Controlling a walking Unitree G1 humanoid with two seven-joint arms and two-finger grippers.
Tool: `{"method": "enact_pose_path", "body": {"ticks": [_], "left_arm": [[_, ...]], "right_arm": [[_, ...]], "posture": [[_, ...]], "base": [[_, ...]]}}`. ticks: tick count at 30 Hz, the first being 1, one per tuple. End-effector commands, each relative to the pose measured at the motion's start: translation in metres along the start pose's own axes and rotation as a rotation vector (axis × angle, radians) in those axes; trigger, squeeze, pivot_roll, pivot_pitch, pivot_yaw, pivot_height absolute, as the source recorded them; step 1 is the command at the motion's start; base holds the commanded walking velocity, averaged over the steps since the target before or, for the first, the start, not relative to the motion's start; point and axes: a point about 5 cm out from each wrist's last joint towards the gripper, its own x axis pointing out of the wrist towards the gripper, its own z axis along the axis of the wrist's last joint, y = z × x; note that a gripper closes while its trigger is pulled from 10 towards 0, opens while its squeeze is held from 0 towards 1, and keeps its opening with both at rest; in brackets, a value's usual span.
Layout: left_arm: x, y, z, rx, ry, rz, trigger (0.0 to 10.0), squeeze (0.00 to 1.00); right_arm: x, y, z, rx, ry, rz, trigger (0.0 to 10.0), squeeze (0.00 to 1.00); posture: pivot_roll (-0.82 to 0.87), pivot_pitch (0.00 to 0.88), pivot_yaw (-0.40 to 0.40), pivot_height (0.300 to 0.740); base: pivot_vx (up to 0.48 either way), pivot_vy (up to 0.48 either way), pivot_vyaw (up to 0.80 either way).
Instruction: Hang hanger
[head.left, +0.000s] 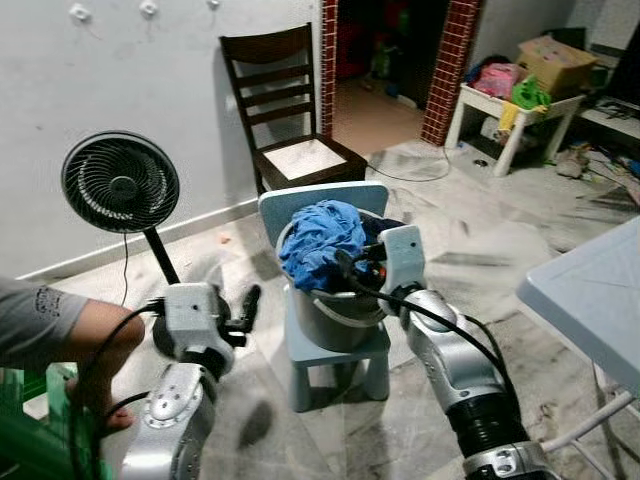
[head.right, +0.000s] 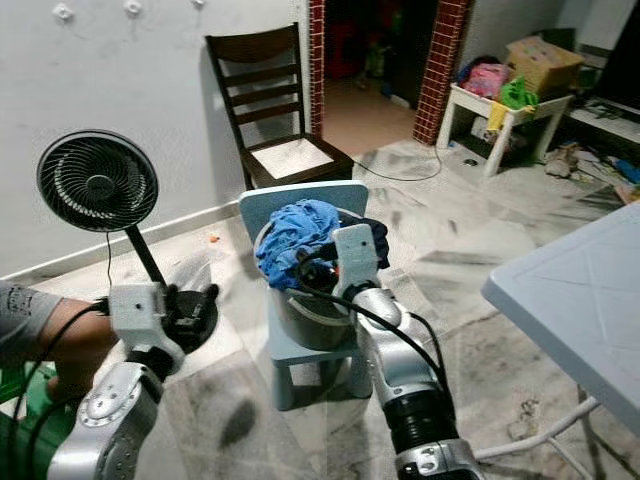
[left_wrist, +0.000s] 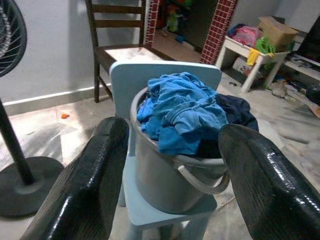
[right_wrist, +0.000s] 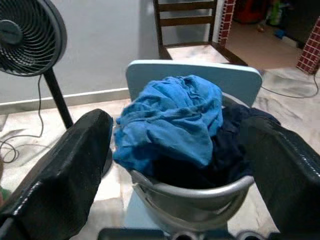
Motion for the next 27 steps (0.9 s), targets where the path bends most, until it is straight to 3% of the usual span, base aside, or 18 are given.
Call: {"method": "enact_pose_path", "body": {"ticks": [1,9,27], "left_arm": [[-0.0006,0.0019,0.0052,0.004,-0.026,-0.004,10.0,0.00],[-0.0007,0.0022,0.0054,-0.006,-0.029,-0.017,10.0,0.00],[-0.0016,0.0010,0.0031,-0.015,-0.020,-0.033,10.0,0.00]], "right_arm": [[0.0013,0.0039,0.0077,-0.007,-0.023,0.010,10.0,0.00],[0.0021,0.0044,0.0081,-0.013,-0.026,0.014,10.0,0.00],[0.0039,0.0066,0.0096,-0.018,-0.033,0.016,10.0,0.00]], "posture": [[0.11,0.005,0.029,0.740],[0.11,0.001,0.028,0.740],[0.11,0.002,0.026,0.740]], "base": [[0.000,0.000,-0.44],[0.000,0.000,-0.44],[0.336,0.000,0.00]]}}
